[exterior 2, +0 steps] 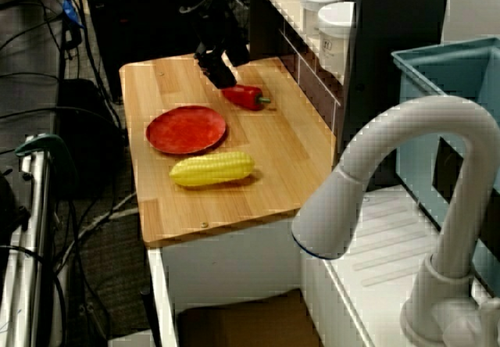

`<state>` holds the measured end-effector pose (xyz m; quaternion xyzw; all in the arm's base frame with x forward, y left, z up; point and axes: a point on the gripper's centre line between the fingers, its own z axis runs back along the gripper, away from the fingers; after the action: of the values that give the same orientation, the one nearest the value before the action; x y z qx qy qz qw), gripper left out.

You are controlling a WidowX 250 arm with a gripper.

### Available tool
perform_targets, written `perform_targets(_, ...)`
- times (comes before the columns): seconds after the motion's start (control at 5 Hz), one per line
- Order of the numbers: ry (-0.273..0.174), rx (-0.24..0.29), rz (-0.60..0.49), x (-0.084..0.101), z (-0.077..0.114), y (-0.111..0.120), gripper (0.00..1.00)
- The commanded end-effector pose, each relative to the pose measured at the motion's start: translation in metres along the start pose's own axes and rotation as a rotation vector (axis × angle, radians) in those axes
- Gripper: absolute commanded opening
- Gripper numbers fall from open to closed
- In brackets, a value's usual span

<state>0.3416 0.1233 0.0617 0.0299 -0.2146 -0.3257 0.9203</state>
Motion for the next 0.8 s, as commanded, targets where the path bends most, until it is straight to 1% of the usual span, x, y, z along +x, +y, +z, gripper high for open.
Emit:
perform_targets(0.0,0.034,-0.031,-0.027,0.0157,0.0059,0.0180,1.00)
perform_targets(0.2,0.048,-0.029,-0.038,0.0165,0.0038,0.0168,1.00)
perform_targets(0.4,0.074,-0.039,-0.046,0.0148,0.0040,0.0130,1.00)
perform_targets(0.6,0.084,-0.050,-0.046,0.0137,0.0073,0.0108,1.00)
